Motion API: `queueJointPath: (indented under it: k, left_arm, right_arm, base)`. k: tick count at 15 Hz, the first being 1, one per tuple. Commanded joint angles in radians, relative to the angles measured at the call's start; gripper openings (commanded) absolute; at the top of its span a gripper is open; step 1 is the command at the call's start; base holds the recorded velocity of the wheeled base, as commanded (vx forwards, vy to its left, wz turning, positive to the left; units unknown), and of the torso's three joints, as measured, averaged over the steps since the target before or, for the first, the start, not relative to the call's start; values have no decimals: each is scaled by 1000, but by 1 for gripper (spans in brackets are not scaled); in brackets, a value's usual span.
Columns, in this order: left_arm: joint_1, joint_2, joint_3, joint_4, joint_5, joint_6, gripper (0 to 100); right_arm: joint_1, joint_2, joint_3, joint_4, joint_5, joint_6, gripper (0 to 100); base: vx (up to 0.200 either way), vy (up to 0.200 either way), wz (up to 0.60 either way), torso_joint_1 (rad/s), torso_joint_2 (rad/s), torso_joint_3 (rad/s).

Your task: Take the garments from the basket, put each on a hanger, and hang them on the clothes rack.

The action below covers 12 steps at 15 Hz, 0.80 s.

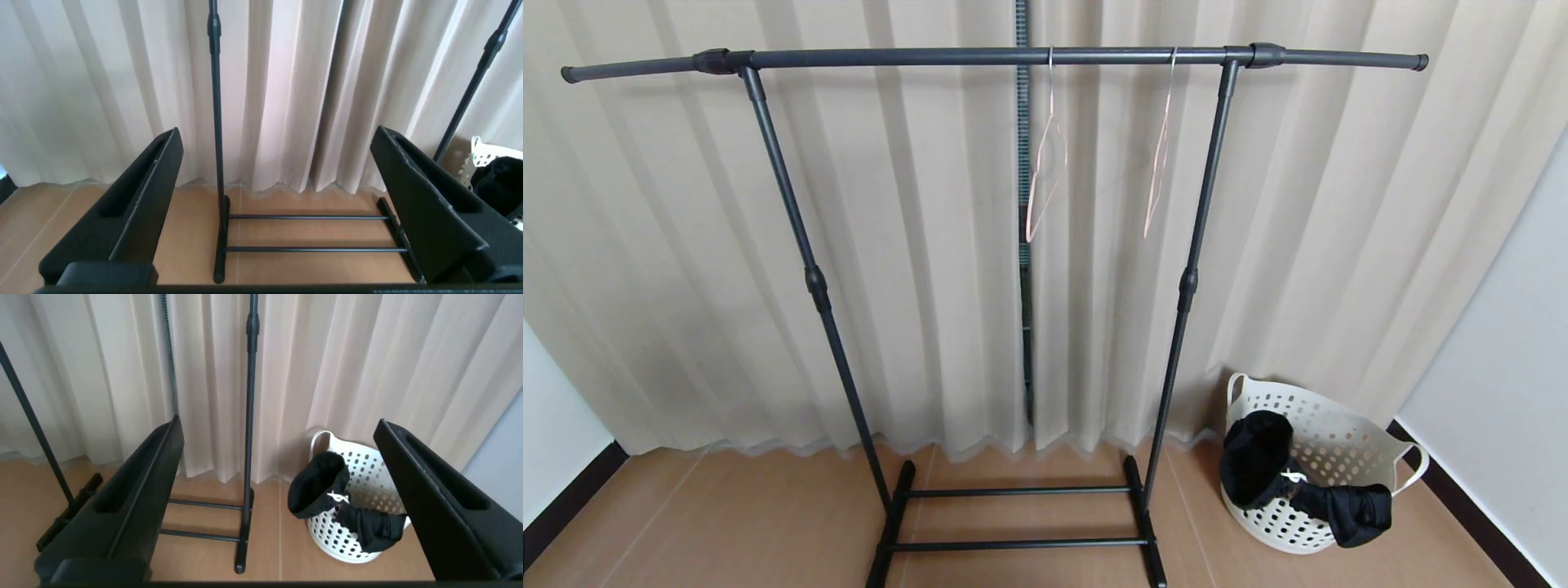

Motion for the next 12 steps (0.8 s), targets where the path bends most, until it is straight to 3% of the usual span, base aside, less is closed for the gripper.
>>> queueJointPath:
  k: [1, 12]
  left_arm:
    - [1, 0, 0, -1, 1, 0, 100]
    - [1, 0, 0, -1, -1, 0, 100]
  right_arm:
    - [0, 1, 0, 0, 0, 1, 100]
    - [0, 1, 0, 0, 0, 6, 100]
  base:
    - [0, 0, 0, 0, 0, 0]
    - [0, 0, 0, 0, 0, 0]
